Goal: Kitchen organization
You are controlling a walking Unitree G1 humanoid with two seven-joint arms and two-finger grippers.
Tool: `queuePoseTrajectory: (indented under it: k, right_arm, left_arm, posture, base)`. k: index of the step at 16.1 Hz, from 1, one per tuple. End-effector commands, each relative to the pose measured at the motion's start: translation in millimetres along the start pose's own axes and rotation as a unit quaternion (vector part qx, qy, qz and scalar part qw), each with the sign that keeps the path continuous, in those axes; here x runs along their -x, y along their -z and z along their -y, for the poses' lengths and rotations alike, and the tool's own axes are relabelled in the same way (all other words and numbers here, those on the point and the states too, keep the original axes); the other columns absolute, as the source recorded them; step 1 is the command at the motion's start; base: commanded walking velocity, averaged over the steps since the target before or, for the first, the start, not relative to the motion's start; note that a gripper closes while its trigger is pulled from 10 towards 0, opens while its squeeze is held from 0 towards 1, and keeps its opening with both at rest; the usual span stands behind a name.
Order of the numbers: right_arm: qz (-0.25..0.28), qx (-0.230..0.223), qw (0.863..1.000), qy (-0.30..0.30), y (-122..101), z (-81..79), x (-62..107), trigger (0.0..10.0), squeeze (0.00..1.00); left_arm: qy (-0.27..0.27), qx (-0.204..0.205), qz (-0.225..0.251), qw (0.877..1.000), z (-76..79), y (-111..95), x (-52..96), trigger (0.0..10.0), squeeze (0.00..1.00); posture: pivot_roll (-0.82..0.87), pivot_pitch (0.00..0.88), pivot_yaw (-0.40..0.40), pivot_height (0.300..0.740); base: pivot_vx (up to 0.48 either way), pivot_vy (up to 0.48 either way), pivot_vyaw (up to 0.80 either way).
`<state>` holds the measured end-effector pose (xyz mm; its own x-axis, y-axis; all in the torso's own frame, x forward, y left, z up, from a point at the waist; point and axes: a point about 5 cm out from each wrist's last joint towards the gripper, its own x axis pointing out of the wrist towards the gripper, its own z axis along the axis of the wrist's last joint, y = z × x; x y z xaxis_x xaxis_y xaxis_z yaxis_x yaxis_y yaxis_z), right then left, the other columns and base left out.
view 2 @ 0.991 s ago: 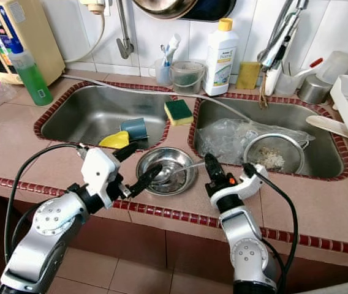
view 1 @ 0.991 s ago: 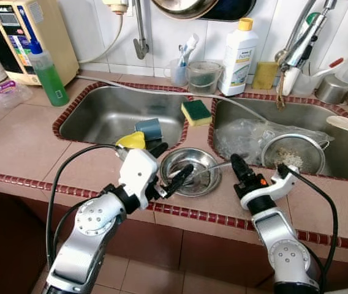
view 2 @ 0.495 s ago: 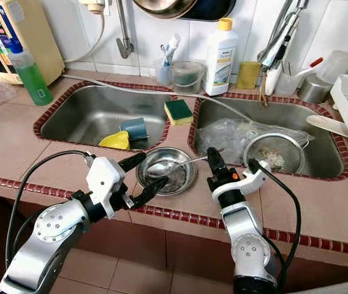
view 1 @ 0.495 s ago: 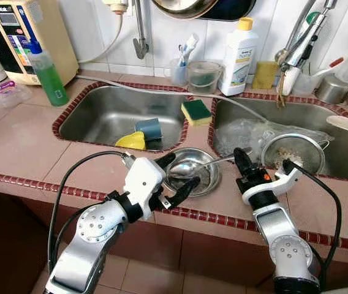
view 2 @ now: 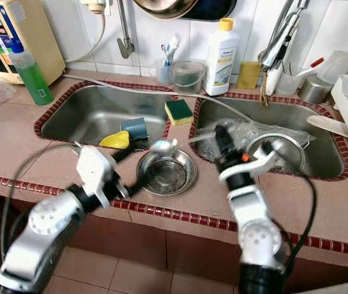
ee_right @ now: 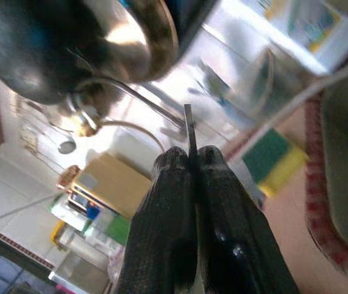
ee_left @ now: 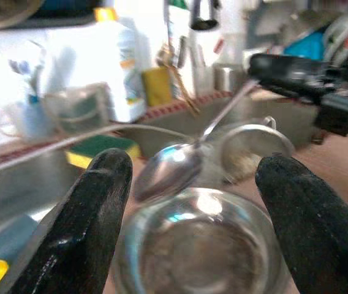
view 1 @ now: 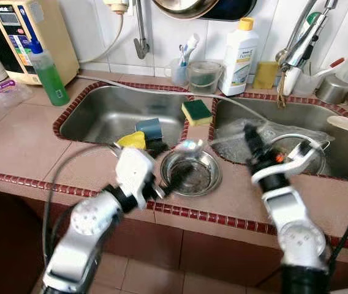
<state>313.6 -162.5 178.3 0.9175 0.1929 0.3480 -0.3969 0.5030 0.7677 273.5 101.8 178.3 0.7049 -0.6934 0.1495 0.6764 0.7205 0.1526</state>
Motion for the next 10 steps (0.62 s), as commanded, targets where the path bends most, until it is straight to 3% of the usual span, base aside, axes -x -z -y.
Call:
queuePoseTrajectory:
  k: [1,4,6,9,10]
  right_arm:
    - [0.023,0.028,0.999,-0.032,-13.9,-12.4,-7.1,10.0,0.0]
    - [0.047,0.109,0.992,-0.038,-29.6,-19.8,-15.5,10.0,0.0]
    - [0.063,0.133,0.989,-0.033,-38.6,-22.6,-17.7,10.0,0.0]
    - [0.074,0.202,0.977,-0.012,-43.6,-23.3,-18.0,10.0,0.0]
    - [0.066,0.267,0.961,0.008,-39.6,-21.0,-20.5,10.0,0.0]
  left_arm:
    - [-0.033,0.001,-0.002,0.999,-14.8,-0.9,1.6,10.0,0.0]
    - [-0.101,-0.03,-0.001,0.994,-45.0,-7.7,2.5,10.0,0.0]
    - [-0.151,-0.027,0.002,0.988,-62.3,-11.0,4.0,10.0,0.0]
    - [-0.172,-0.025,0.011,0.985,-70.0,-14.8,3.4,10.0,0.0]
    - [-0.177,-0.007,0.021,0.984,-72.0,-15.9,0.4,10.0,0.0]
  posture:
    - [-0.08,0.067,0.019,0.74]
    - [-0.07,0.057,0.011,0.74]
    - [-0.07,0.052,0.007,0.74]
    - [-0.07,0.049,0.002,0.74]
    - [-0.07,0.046,0.001,0.74]
  base:
    - [0.0,0.0,0.0]
    - [0.0,0.0,0.0]
    - [0.0,0.0,0.0]
    - [0.0,0.0,0.0]
    - [0.0,0.0,0.0]
